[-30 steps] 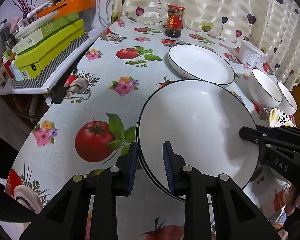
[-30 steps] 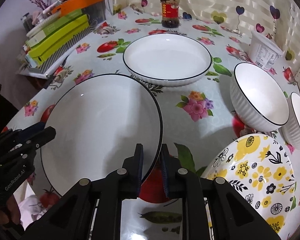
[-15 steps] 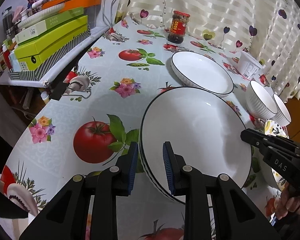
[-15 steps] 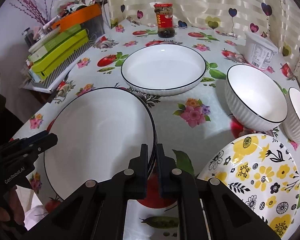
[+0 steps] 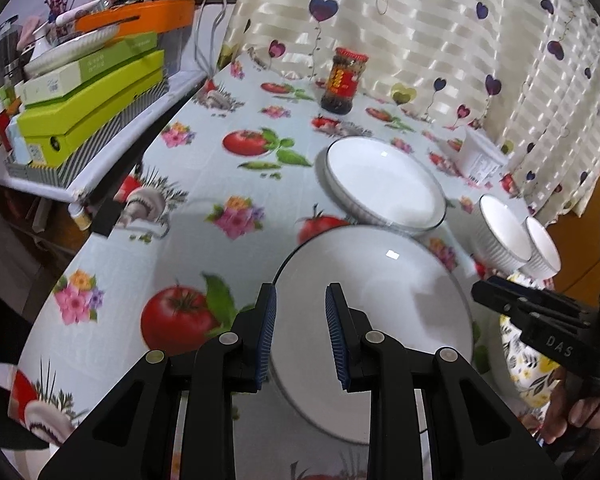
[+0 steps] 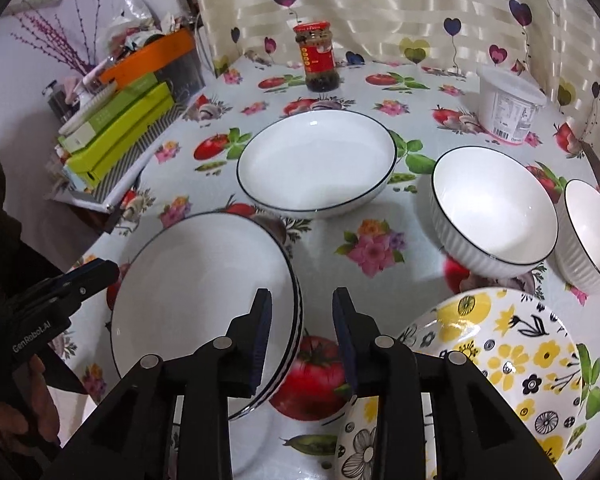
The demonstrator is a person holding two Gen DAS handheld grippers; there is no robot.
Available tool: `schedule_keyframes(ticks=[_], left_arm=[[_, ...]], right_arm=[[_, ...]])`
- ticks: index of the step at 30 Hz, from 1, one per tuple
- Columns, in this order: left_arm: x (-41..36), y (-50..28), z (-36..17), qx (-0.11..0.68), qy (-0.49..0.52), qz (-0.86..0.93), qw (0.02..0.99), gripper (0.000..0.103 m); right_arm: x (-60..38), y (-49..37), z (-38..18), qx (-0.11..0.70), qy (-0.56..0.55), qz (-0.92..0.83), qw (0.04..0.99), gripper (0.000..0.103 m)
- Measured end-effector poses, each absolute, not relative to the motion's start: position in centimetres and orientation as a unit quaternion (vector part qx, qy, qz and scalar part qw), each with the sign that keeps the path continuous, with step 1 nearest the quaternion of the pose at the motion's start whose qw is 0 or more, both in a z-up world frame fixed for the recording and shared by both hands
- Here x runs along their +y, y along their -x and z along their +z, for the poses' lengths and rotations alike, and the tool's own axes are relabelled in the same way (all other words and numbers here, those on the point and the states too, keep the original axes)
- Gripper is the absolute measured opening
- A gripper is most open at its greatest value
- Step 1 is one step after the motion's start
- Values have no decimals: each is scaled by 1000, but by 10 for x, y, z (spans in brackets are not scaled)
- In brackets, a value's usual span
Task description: Organize plates and bowls
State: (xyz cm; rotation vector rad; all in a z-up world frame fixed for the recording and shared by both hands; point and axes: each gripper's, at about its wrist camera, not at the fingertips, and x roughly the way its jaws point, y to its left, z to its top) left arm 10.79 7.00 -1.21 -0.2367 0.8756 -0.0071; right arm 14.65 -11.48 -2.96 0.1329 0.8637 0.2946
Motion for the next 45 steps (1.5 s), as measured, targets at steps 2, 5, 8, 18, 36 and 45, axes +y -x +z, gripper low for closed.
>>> schedule_keyframes(ticks=[2,5,8,18,36,45], left_arm=[[66,-115,-5,417,104,-5,903,26],[65,-130,1,421,111,-23,900,27],[63,-147,6,420,111,-36,900,27],[65,-211,6,441,126,-72,886,27],[73,-282,-39,506,158,-99,842,27],[66,-304,-61,537,150,-91,825,26]], right_arm=[[-118,-151,-27,417,-68,139,896,31],[-121,-158,-21,415,-71,141,896,31],[-126,-172,-13,418,-72,138,895,31],[-141,-224,-3,429,-80,119,892,41],[-149,-286,-21,484,-101,92,864,41],[-146,-289,-24,490,-99,89,862,41]])
